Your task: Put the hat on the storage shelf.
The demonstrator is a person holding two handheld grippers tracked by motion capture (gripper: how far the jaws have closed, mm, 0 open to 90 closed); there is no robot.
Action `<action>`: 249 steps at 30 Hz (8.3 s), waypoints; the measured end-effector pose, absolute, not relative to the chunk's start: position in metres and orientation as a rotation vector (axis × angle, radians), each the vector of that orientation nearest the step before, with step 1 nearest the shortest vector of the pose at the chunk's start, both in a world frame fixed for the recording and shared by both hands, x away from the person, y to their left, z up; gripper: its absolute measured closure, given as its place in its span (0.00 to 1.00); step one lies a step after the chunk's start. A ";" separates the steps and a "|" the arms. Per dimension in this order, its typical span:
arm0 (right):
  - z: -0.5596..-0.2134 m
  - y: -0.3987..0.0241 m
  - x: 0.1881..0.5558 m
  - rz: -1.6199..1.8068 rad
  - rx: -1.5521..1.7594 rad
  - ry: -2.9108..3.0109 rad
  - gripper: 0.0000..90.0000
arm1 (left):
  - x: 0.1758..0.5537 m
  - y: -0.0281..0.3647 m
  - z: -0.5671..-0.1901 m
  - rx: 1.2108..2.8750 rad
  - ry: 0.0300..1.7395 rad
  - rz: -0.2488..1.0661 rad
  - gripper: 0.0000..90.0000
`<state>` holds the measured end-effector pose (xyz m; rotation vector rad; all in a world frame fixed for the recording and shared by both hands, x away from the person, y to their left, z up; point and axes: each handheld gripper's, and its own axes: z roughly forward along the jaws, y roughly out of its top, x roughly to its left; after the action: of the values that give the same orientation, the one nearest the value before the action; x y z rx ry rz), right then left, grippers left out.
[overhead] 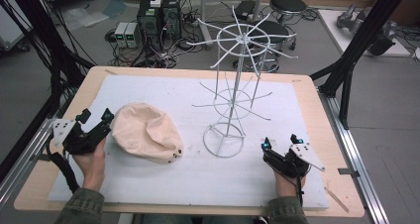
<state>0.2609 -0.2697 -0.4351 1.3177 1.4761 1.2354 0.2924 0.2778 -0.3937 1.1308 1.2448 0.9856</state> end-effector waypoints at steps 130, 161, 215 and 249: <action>-0.435 -0.270 0.265 1.253 1.283 1.508 0.10 | 0.427 0.145 -0.439 1.433 2.017 0.717 0.35; -0.435 -0.273 0.264 1.239 1.273 1.508 0.10 | 0.410 0.166 -0.408 1.312 1.827 0.547 0.90; -0.434 -0.263 0.264 1.258 1.252 1.539 0.10 | 0.261 0.216 -0.232 1.355 0.480 0.241 0.90; -0.430 -0.261 0.262 1.306 1.214 1.534 0.10 | 0.272 0.172 -0.149 1.334 0.399 0.252 0.89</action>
<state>0.2621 -0.2614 -0.4297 1.2141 1.5343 1.3064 0.2723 0.1720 -0.1492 1.3338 0.3991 0.2517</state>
